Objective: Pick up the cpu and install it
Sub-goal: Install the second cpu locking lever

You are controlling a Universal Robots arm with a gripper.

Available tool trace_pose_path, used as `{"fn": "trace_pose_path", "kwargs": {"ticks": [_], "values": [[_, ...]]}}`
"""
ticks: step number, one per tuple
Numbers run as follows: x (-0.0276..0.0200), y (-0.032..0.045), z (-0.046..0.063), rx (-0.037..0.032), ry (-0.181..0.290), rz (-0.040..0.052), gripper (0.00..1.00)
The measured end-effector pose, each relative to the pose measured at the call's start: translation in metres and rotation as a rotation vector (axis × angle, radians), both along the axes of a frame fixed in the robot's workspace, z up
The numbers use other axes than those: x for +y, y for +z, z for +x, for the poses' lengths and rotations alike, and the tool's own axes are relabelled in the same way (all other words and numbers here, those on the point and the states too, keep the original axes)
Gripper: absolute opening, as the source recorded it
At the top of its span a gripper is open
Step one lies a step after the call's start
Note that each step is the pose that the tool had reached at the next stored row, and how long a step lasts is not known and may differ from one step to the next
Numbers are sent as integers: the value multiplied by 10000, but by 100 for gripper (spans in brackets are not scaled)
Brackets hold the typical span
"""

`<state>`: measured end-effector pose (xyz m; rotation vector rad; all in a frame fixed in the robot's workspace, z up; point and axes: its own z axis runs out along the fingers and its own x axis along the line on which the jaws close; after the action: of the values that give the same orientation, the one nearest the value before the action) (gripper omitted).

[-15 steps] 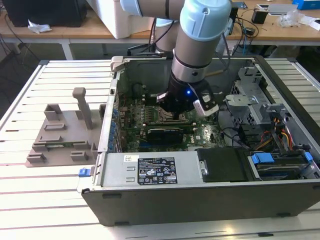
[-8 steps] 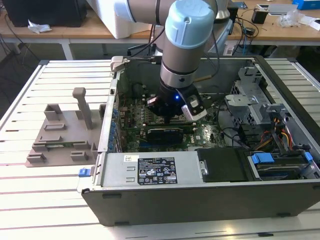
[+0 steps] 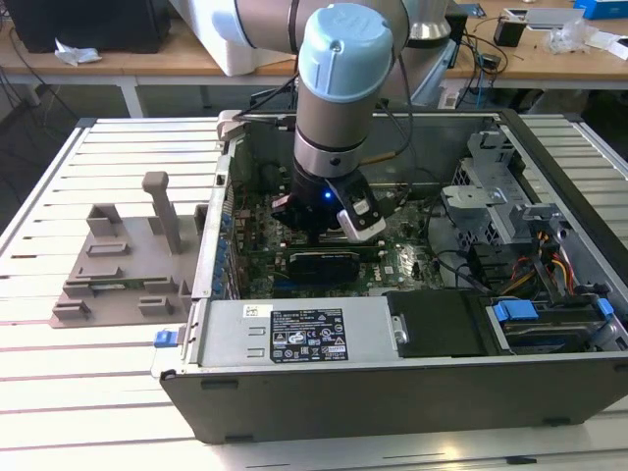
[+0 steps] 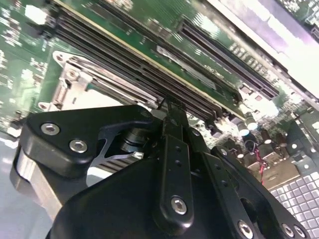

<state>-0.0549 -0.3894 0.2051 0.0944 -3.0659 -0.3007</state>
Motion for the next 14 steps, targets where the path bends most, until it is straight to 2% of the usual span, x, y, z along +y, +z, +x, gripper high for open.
{"fn": "trace_pose_path", "kwargs": {"ticks": [3, 4, 5, 9, 12, 14], "values": [[18, -19, -38, 1, 102, 4, 11], [36, -26, -43, 2, 180, 7, 11], [76, -37, -43, 0, 290, 17, 11], [153, -74, -44, 1, 500, 16, 11], [162, -72, -43, -7, 567, 18, 11], [162, -2, -43, -19, 568, 17, 11]]}}
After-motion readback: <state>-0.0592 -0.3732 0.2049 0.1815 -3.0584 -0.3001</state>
